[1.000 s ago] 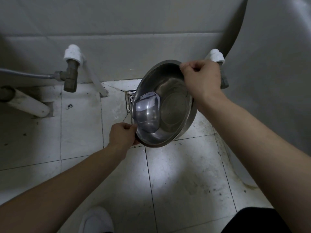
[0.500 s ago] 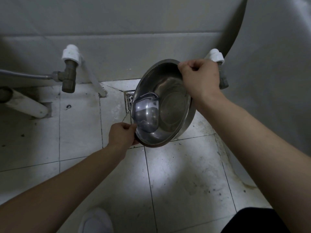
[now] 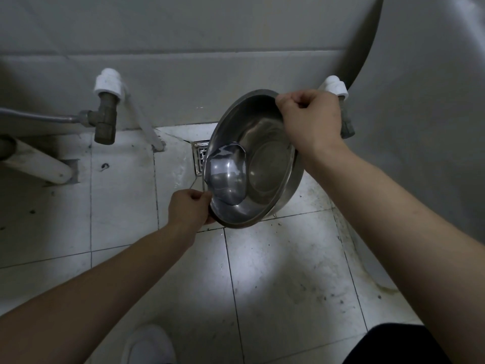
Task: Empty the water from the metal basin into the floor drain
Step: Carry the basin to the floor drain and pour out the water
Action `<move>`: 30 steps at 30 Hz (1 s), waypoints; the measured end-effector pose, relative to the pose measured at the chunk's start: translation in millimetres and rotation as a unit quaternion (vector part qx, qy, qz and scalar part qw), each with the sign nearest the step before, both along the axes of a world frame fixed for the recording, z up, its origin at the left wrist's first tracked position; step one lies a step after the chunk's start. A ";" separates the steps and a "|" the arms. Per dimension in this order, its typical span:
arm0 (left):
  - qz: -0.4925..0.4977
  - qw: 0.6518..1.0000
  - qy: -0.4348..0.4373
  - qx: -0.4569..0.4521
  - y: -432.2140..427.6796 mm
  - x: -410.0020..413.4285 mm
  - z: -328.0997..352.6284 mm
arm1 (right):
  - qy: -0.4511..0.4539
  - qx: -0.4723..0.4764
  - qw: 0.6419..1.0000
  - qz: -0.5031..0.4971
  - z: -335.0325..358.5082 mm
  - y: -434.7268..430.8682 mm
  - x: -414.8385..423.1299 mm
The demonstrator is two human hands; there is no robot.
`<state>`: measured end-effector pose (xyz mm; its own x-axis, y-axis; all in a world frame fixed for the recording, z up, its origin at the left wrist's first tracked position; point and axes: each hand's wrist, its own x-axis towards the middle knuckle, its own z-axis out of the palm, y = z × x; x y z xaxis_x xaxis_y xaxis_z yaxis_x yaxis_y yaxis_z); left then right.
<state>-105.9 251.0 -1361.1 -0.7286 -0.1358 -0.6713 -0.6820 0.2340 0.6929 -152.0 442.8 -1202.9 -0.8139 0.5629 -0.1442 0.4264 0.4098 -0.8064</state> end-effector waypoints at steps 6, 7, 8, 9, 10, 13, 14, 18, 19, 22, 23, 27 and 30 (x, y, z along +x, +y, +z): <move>0.001 1.000 -0.002 0.007 1.2 0.8 1.1 | -0.001 -0.003 1.000 -0.001 2.1 -1.6 1.6; 0.001 1.000 -0.002 0.007 1.3 1.0 1.4 | 0.000 -0.004 1.000 -0.001 2.3 -1.9 2.1; 0.000 1.000 -0.002 0.007 1.1 0.9 1.7 | 0.001 -0.005 1.000 -0.001 2.6 -2.0 2.3; -0.001 1.000 -0.001 0.006 1.2 1.0 2.1 | 0.002 -0.004 1.000 -0.001 3.1 -2.0 2.6; -0.002 1.000 0.000 0.005 1.3 1.0 2.5 | 0.003 -0.003 1.000 -0.001 3.5 -2.1 2.6; -0.007 1.000 0.003 0.004 1.6 1.7 3.3 | 0.003 -0.004 1.000 -0.002 4.7 -2.5 2.7; -0.008 1.000 0.003 0.004 1.5 2.0 3.6 | 0.004 -0.005 1.000 -0.003 5.0 -2.9 2.8; -0.011 1.000 0.004 0.006 0.7 0.9 4.1 | 0.006 -0.003 1.000 -0.003 6.3 -3.9 3.0; -0.011 1.000 0.003 0.007 0.6 0.5 4.3 | 0.007 -0.004 1.000 -0.003 6.8 -4.1 2.9; -0.009 1.000 0.000 0.014 0.6 0.9 3.8 | 0.007 -0.001 1.000 -0.003 8.7 -5.4 3.3; -0.010 1.000 0.000 0.015 0.7 1.3 3.4 | 0.007 -0.002 1.000 -0.004 9.2 -6.0 3.3; -0.013 1.000 0.001 0.012 1.0 1.7 1.5 | 0.007 -0.006 1.000 -0.008 10.2 -7.5 3.1; -0.014 1.000 0.000 0.013 1.3 0.6 1.5 | 0.007 -0.002 1.000 -0.007 11.2 -8.3 3.5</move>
